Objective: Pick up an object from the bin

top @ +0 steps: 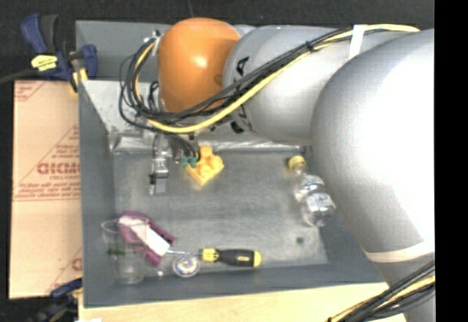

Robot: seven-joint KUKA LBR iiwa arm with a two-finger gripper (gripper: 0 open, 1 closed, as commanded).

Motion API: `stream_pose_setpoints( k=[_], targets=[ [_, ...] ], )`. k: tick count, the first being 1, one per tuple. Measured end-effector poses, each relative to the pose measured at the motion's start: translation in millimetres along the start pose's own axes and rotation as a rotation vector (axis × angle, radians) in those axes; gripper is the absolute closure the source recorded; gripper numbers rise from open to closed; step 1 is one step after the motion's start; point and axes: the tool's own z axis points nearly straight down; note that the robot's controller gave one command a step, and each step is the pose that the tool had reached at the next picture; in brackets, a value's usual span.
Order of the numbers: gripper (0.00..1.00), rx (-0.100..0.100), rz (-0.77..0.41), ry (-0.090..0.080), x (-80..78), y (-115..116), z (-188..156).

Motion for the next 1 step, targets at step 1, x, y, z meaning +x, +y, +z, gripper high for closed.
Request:
stream_pose_setpoints(
  k=[1],
  targets=[
    [0.00,0.004,0.163,0.013,4.6,-26.4,-10.6]
  ],
)
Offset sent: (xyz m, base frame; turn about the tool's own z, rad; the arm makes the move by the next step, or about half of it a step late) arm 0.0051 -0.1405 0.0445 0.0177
